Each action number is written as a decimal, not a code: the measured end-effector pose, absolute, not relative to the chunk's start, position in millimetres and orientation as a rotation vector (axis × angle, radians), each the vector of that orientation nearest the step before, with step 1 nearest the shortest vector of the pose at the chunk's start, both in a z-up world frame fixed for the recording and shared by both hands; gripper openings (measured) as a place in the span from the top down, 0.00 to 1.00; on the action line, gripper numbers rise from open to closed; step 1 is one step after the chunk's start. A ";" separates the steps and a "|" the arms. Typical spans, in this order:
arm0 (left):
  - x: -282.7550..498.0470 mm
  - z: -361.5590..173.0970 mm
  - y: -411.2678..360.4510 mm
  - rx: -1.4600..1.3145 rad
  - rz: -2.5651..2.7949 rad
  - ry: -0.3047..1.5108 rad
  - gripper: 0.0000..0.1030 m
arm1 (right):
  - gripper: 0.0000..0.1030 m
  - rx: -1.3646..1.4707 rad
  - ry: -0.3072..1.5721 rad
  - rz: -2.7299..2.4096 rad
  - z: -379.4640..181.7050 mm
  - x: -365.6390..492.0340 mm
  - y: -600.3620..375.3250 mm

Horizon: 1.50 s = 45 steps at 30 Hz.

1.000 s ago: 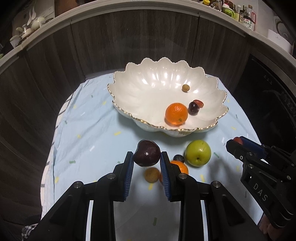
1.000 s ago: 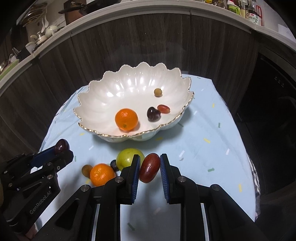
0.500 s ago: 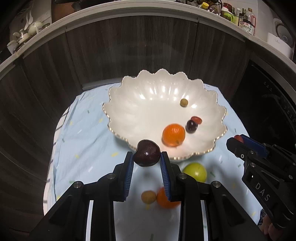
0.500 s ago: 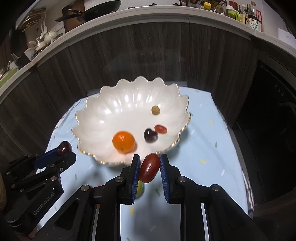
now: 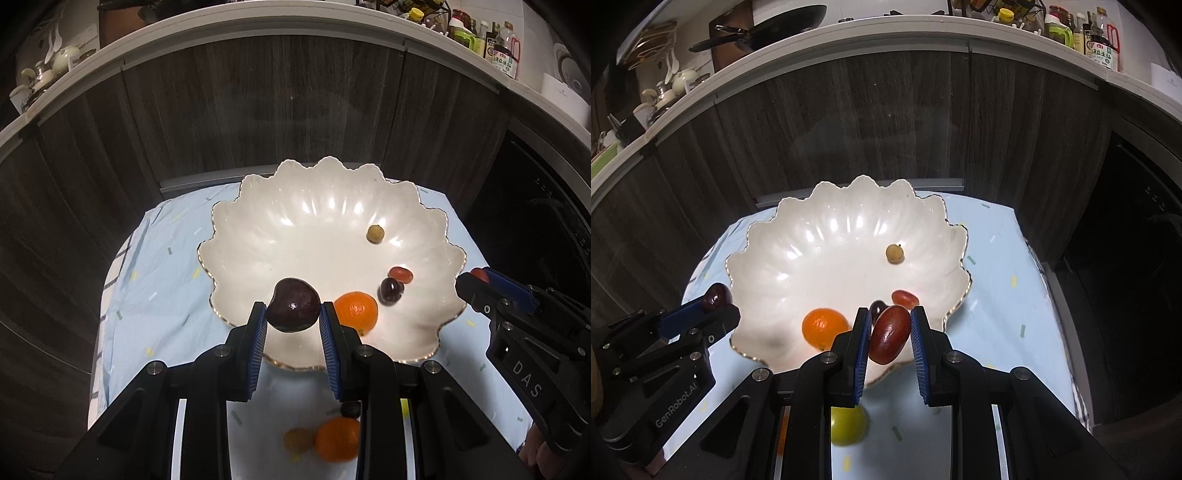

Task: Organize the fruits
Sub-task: 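Lift and carry the red date and dark plum over the white bowl, then open left tool to drop the plum while right tool releases the date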

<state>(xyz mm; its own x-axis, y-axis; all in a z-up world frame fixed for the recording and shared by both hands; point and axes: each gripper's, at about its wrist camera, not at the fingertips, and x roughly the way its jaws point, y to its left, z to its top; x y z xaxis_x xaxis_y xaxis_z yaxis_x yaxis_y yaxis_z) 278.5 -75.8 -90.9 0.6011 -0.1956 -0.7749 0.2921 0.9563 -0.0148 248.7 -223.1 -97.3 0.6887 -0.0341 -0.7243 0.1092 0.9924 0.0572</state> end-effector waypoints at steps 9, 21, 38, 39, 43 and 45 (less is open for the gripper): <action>305.0 -100.2 -80.1 0.117 -0.274 0.901 0.71 | 0.77 0.093 0.823 -0.081 -104.6 278.2 -227.8; 331.1 -118.2 -86.3 0.126 -0.278 0.929 0.71 | 0.77 0.098 0.861 -0.082 -122.5 303.6 -235.7; 324.2 -112.3 -83.0 0.147 -0.240 0.895 0.42 | 0.47 0.098 0.845 -0.086 -122.6 301.0 -236.1; 322.9 -110.8 -82.4 0.148 -0.237 0.893 0.39 | 0.45 0.097 0.841 -0.089 -121.2 299.7 -236.0; 317.0 -104.1 -80.1 0.150 -0.227 0.877 0.34 | 0.36 0.095 0.826 -0.100 -114.4 293.8 -235.9; 313.1 -99.7 -79.5 0.152 -0.225 0.872 0.31 | 0.33 0.096 0.816 -0.105 -110.3 290.4 -235.8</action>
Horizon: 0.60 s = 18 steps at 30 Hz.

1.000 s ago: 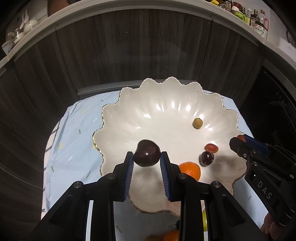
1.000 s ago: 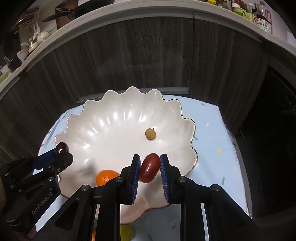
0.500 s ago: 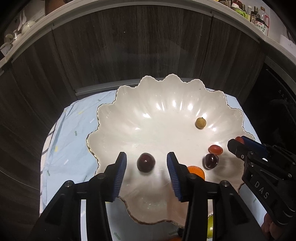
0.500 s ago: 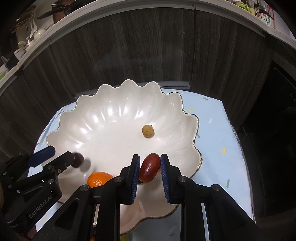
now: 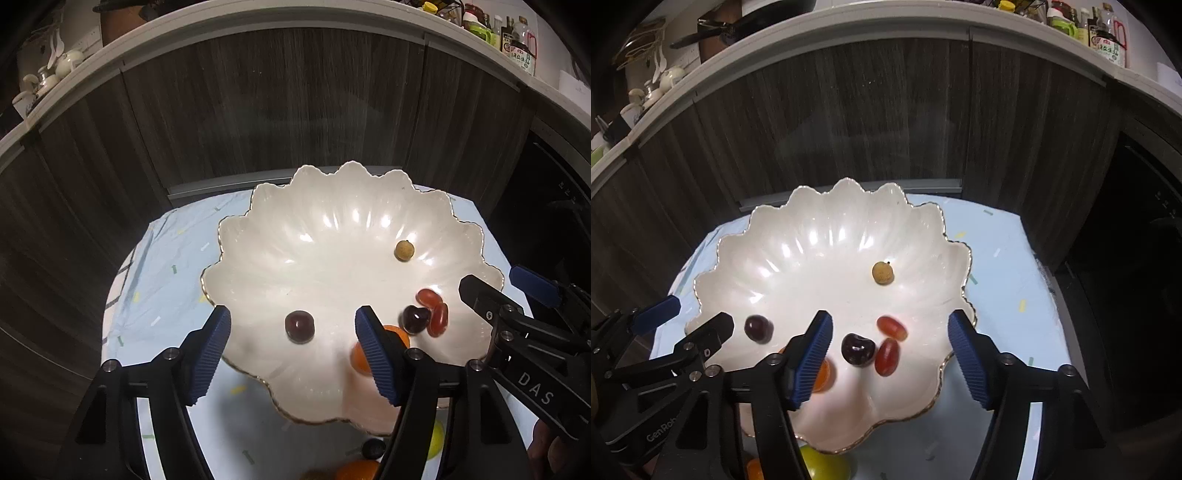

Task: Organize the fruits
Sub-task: 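Open left tool to drop the plum while right tool releases the date, then withdraw both open tools toward the mandarin, apple and longan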

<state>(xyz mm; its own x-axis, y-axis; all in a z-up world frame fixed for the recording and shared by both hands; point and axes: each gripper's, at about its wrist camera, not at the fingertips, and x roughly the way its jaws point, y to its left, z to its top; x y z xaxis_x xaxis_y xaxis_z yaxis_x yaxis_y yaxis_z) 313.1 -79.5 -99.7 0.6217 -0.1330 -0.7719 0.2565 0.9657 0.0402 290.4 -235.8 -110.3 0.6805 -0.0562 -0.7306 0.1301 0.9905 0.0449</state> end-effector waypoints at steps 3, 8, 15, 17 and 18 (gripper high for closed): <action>307.5 -92.3 -77.6 0.149 -0.218 0.858 0.26 | 0.32 0.098 0.807 -0.108 -104.3 285.2 -235.1; 296.0 -80.1 -72.5 0.150 -0.205 0.835 0.21 | 0.32 0.095 0.787 -0.108 -92.7 275.7 -231.6; 277.3 -66.6 -66.2 0.152 -0.198 0.810 0.19 | 0.32 0.091 0.770 -0.108 -82.0 260.2 -226.5; 272.3 -64.8 -66.0 0.154 -0.199 0.806 0.19 | 0.32 0.089 0.766 -0.110 -80.4 254.2 -226.0; 268.9 -64.1 -65.8 0.154 -0.200 0.806 0.19 | 0.32 0.089 0.767 -0.111 -79.7 251.2 -225.8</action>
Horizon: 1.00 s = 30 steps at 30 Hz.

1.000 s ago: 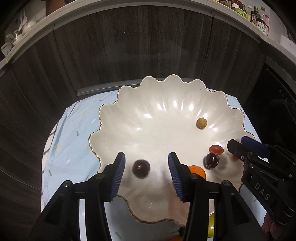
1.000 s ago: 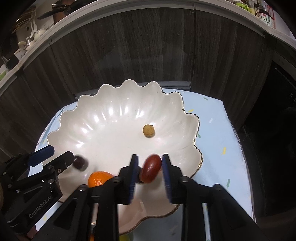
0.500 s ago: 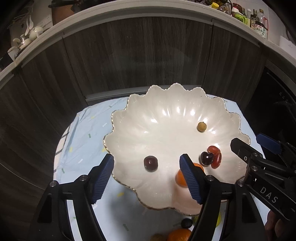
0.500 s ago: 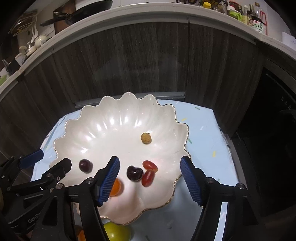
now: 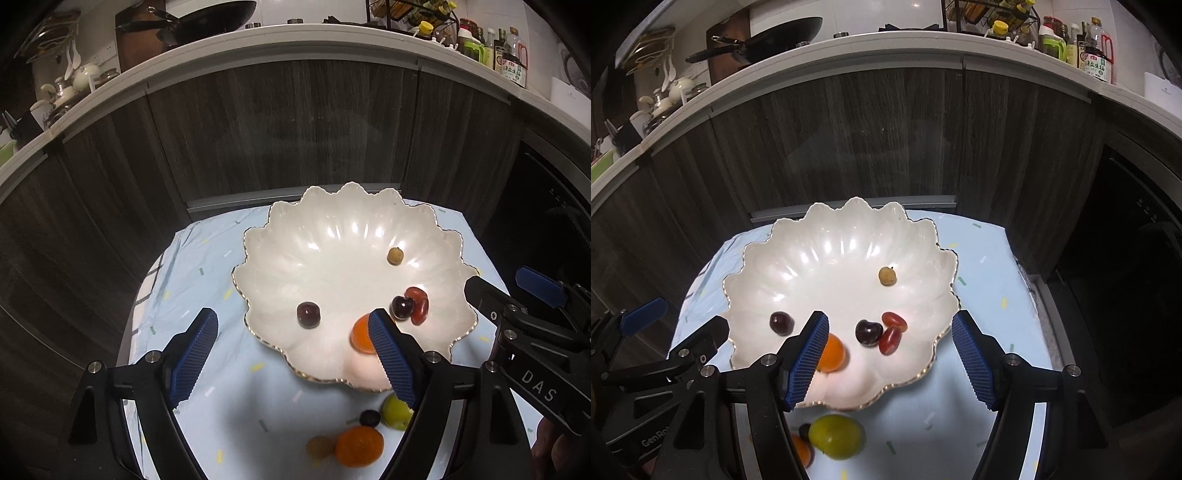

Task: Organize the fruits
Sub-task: 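Withdraw both open tools toward the mandarin, apple and longan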

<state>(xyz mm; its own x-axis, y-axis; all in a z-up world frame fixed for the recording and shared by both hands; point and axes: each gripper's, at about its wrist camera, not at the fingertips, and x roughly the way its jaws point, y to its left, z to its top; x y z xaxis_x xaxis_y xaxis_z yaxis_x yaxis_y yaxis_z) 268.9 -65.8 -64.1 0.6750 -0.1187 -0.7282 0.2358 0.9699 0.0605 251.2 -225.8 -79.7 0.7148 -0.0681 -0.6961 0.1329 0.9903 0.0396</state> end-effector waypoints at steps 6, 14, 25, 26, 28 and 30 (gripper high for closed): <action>253.1 -60.9 -67.0 0.156 -0.209 0.801 0.19 | 0.32 0.088 0.761 -0.117 -76.9 235.3 -225.3; 232.8 -61.0 -67.5 0.161 -0.214 0.791 0.19 | 0.32 0.085 0.758 -0.124 -78.5 216.1 -225.5; 211.4 -78.0 -75.0 0.219 -0.264 0.804 0.19 | 0.32 0.088 0.798 -0.138 -100.5 189.9 -228.7; 210.3 -79.7 -75.1 0.222 -0.267 0.807 0.19 | 0.32 0.087 0.803 -0.137 -102.5 188.9 -228.9; 207.4 -84.7 -76.1 0.232 -0.275 0.815 0.19 | 0.32 0.082 0.812 -0.135 -106.3 186.1 -228.2; 204.7 -90.3 -76.9 0.243 -0.284 0.826 0.19 | 0.32 0.073 0.823 -0.129 -110.9 183.8 -227.2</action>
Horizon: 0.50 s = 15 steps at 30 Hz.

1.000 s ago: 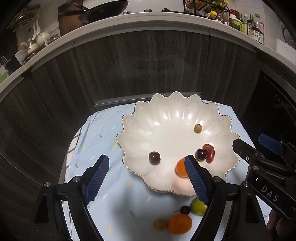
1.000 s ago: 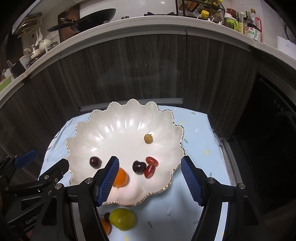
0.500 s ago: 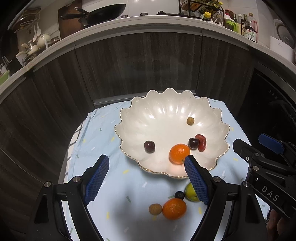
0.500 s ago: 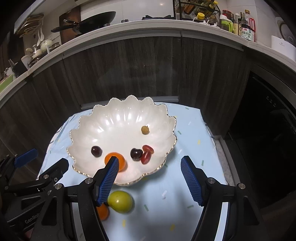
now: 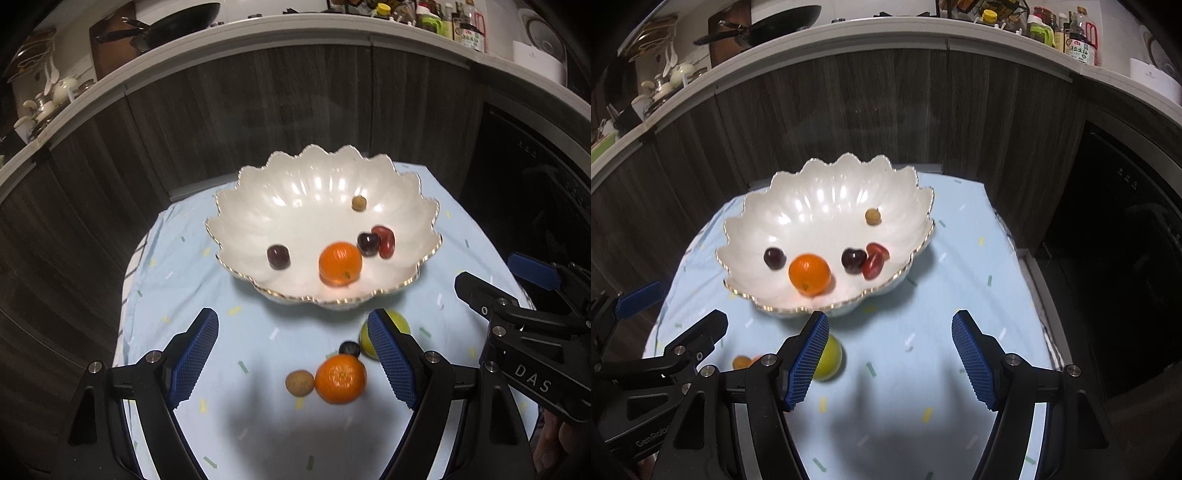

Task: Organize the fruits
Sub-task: 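Withdraw both open tools toward the mandarin, apple and longan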

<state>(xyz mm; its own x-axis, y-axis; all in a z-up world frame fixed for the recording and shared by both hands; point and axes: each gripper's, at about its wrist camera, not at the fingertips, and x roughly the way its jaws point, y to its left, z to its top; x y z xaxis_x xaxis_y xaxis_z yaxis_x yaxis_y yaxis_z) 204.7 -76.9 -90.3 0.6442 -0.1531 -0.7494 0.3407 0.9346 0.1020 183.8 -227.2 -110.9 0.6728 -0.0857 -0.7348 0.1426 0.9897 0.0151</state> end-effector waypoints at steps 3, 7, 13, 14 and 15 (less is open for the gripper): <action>200.6 -96.9 -76.7 0.253 -0.287 0.839 0.19 | 0.32 0.064 0.842 -0.112 -116.4 182.1 -225.9; 192.9 -107.3 -74.2 0.246 -0.268 0.872 0.19 | 0.32 0.029 0.861 -0.075 -121.9 182.2 -222.5; 181.0 -122.6 -68.3 0.201 -0.211 0.917 0.19 | 0.32 -0.027 0.897 0.034 -134.8 182.5 -216.1; 179.5 -124.6 -68.3 0.199 -0.204 0.921 0.19 | 0.32 -0.030 0.901 0.046 -136.6 183.5 -215.4; 177.8 -126.6 -68.4 0.198 -0.198 0.924 0.19 | 0.32 -0.036 0.907 0.067 -139.1 184.1 -214.7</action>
<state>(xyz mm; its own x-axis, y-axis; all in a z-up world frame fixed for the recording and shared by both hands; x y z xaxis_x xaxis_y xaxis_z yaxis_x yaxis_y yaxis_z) 177.8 -68.4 -126.6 0.5876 -0.0838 -0.8048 0.2530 0.9638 0.0844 184.1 -214.7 -139.1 0.6142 0.0427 -0.7880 -0.0728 0.9973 -0.0027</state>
